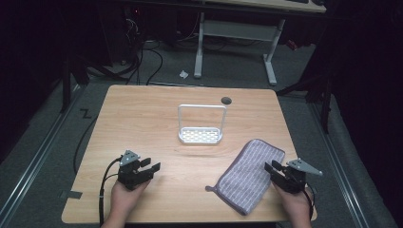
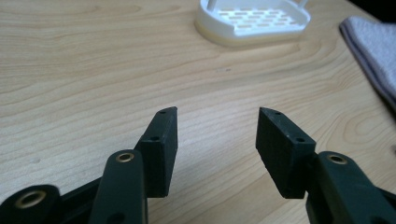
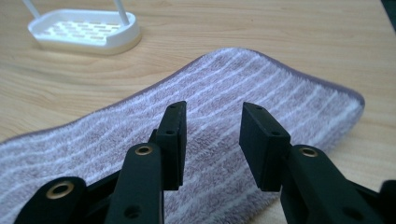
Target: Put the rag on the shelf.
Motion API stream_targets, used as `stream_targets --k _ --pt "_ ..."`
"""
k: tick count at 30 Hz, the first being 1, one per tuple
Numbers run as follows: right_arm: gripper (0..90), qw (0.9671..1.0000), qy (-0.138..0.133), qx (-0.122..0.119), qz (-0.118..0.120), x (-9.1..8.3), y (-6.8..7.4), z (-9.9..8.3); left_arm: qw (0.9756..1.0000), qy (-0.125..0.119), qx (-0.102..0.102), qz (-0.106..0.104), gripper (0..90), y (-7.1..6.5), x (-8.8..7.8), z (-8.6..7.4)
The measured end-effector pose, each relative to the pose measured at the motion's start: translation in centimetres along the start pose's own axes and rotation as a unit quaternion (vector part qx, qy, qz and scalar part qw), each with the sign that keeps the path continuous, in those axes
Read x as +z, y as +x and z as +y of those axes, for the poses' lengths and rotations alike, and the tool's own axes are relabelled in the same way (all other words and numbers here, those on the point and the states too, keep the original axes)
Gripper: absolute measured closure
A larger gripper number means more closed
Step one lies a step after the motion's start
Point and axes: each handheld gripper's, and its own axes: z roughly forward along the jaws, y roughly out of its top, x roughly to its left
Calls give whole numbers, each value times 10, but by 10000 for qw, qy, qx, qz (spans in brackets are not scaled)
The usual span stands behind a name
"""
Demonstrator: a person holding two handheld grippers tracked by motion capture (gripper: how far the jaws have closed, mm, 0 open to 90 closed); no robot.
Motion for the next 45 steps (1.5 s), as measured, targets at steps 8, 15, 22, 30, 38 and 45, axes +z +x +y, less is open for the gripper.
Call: stream_targets --k 8,15,22,30,38,45 --pt "655 9998 128 -66 -106 -6 -8 -7 9999 -35 96 -6 520 -4 2 2" --pt "720 9998 152 -23 -131 -7 -11 -8 9997 17 -127 -231 587 -5 4 4" --pt "896 9995 235 -163 -166 -7 -6 -8 9997 86 179 -124 749 -10 5 6" --pt "900 9966 673 -316 -353 12 -1 -3 9996 -7 272 -64 787 -13 3 7" --pt "900 9934 1016 -522 -104 28 7 -6 9995 -15 301 -87 795 -15 -1 5" --pt "900 9885 1052 -1021 365 47 46 -2 9984 72 496 -251 805 -31 2 5"
